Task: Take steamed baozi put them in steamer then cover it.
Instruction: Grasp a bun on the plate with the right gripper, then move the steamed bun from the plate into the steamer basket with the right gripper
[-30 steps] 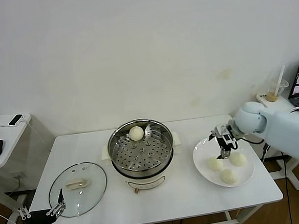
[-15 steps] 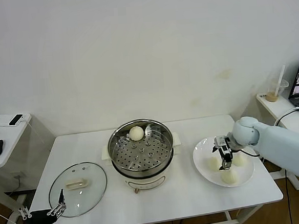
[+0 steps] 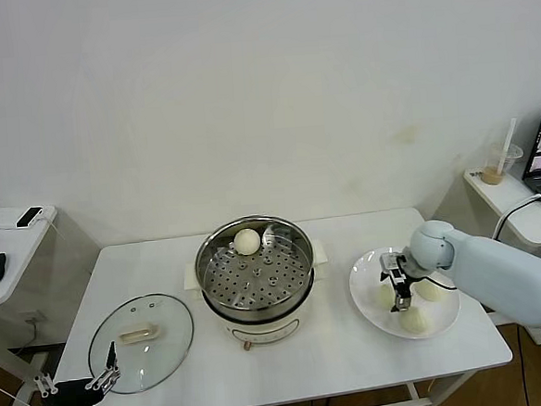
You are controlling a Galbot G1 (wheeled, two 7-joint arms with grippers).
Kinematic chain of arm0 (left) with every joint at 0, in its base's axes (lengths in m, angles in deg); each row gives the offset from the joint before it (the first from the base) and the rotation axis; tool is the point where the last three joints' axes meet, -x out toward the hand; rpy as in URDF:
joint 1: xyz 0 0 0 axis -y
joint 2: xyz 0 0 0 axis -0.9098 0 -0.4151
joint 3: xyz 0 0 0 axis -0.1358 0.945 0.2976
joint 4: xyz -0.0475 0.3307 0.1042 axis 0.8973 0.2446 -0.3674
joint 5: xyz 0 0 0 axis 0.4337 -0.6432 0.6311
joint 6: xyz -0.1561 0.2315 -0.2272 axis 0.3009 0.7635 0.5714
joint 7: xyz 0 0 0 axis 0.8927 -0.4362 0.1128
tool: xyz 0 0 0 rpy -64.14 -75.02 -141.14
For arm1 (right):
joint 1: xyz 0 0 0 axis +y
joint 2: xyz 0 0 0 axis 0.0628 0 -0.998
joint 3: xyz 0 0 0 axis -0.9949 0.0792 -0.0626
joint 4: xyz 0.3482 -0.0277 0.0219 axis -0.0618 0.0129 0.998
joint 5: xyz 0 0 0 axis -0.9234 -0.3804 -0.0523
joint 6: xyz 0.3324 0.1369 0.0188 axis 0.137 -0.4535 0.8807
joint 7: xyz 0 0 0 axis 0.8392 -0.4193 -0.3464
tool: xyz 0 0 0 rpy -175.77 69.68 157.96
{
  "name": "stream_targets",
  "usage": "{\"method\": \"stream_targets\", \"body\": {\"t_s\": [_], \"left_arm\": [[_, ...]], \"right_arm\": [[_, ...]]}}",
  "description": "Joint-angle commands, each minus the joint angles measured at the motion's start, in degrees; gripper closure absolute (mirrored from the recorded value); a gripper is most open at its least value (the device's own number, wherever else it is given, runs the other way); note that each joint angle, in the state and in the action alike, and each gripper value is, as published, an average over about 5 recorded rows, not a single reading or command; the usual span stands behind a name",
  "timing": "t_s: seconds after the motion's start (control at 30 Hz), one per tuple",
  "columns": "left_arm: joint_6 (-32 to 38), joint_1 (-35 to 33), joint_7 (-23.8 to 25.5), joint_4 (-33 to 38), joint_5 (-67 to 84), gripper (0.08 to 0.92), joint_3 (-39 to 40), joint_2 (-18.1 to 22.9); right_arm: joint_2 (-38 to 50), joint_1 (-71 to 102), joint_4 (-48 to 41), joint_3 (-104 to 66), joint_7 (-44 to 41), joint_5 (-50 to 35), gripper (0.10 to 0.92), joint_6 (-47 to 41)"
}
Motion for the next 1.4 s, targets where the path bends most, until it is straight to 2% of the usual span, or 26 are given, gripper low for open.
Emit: {"method": "stream_targets", "body": {"t_s": [0.03, 0.37, 0.73, 1.4], "left_arm": [[-0.01, -0.04, 0.01, -0.05, -0.03, 0.177, -0.03, 0.03], [-0.05, -0.14, 0.06, -0.07, -0.06, 0.177, -0.12, 0.09], [-0.12, -0.02, 0.05, -0.09, -0.05, 0.177, -0.08, 0.03], [-0.16, -0.16, -0.07, 0.49, -0.01, 0.177, -0.35, -0.06]], "right_arm": [[-1.24, 0.78, -1.55, -0.55, 0.12, 0.66, 0.203, -0.15], [-0.73, 0.92, -1.19, -0.66, -0.48, 0.93, 0.209, -0.51], [-0.49, 0.72, -1.09, -0.75, -1.0, 0.94, 0.354, -0.55], [3.85, -10.5, 6.1, 1.93, -4.96, -3.17, 0.389, -0.03]]}}
